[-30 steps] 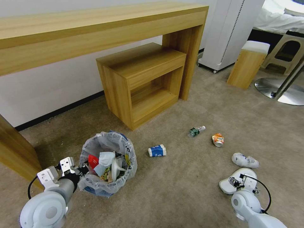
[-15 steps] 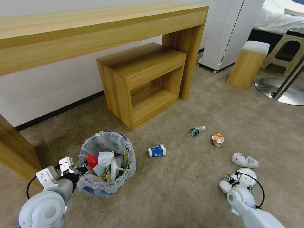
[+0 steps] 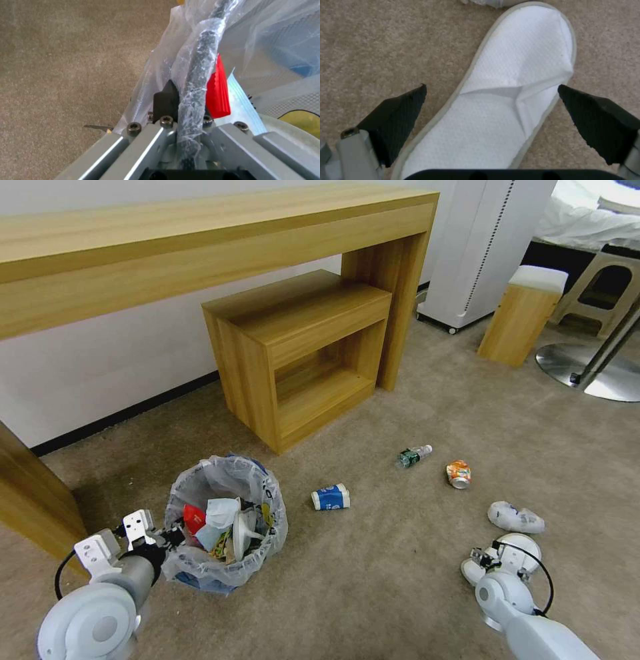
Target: Pick up the trash bin and place the garbage on the floor into it.
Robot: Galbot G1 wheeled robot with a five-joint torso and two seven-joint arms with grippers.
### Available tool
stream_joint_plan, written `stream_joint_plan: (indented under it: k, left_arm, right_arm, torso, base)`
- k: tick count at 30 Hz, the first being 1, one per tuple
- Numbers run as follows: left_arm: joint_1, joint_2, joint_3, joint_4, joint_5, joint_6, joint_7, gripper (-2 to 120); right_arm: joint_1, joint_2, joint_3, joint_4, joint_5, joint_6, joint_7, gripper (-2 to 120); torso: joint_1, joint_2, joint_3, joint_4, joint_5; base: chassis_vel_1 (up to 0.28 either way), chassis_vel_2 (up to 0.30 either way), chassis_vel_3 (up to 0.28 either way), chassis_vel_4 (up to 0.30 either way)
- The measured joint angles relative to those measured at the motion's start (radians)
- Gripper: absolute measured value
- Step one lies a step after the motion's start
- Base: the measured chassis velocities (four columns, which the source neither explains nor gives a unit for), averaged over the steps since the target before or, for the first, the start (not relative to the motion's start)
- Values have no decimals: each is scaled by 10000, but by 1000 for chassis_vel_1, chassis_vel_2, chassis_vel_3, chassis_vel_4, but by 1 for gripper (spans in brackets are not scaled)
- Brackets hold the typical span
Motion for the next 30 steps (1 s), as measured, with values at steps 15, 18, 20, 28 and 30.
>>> stream_joint_plan:
  k: [15, 18, 20, 28, 30]
  left_arm:
    - [140, -79, -120, -269, -24, -6, -15, 0]
    - [154, -73, -143, -289, -32, -9, -15, 0]
    - [154, -69, -151, -289, -37, -10, -14, 0]
    - [75, -55, -145, -227, -53, -25, -15, 0]
    - [65, -56, -130, -214, -54, -26, -13, 0]
  right_arm:
    - [380, 114, -348, -424, 7, 22, -149, 100]
    - [385, 110, -342, -430, 8, 18, -151, 100]
    - [385, 103, -337, -439, 6, 18, -151, 100]
    - [211, 6, -71, -566, -179, 101, -97, 100]
    - [203, -17, -35, -583, -181, 113, -104, 100]
  torso:
    - [0, 0, 1, -1, 2]
    - [0, 0, 0, 0, 1]
    - [0, 0, 0, 0, 0]
    - [0, 0, 0, -1, 0]
    - [0, 0, 0, -1, 0]
  base:
    - [0, 0, 0, 0]
    - [0, 0, 0, 0]
    - [0, 0, 0, 0]
    - [0, 0, 0, 0]
    - [0, 0, 0, 0]
